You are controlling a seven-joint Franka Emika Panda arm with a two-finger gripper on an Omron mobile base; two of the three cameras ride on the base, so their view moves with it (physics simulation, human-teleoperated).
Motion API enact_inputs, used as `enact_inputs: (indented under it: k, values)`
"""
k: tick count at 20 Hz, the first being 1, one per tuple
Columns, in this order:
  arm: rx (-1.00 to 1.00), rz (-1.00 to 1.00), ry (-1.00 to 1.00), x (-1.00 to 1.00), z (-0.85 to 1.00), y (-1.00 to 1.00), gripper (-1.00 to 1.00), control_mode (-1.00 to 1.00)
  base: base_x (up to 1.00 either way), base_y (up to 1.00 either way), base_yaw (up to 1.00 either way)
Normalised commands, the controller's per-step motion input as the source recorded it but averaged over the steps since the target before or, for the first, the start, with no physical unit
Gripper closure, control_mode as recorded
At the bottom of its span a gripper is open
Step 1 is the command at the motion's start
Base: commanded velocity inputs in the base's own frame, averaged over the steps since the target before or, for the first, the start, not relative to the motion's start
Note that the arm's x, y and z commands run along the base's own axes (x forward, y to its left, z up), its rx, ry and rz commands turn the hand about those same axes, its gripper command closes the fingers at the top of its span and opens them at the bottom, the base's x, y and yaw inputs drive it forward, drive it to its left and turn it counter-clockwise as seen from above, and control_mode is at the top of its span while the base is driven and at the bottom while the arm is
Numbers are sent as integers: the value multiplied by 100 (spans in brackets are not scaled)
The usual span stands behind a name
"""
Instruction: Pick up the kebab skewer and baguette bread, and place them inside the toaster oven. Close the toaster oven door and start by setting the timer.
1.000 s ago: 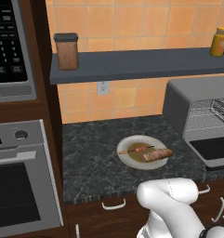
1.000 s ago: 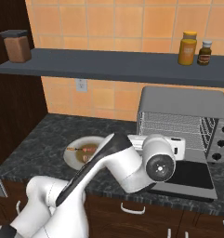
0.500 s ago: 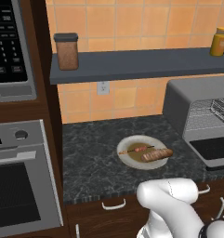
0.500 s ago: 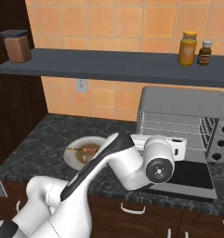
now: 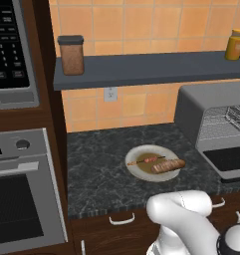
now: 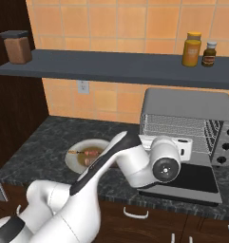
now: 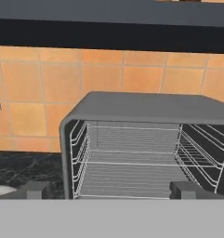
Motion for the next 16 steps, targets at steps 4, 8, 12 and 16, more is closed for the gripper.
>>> enact_inputs:
  k: [4,8,12,16]
  values:
    - [0,0,-8,51,-53,-29,-100,-100,0,0,0]
    - [0,0,-11,44,-33,-34,-100,-100,0,0,0]
    - [0,0,-1,40,-8,-15,-100,-100,0,0,0]
    - [1,0,0,25,-4,-4,-100,-100,0,0,0]
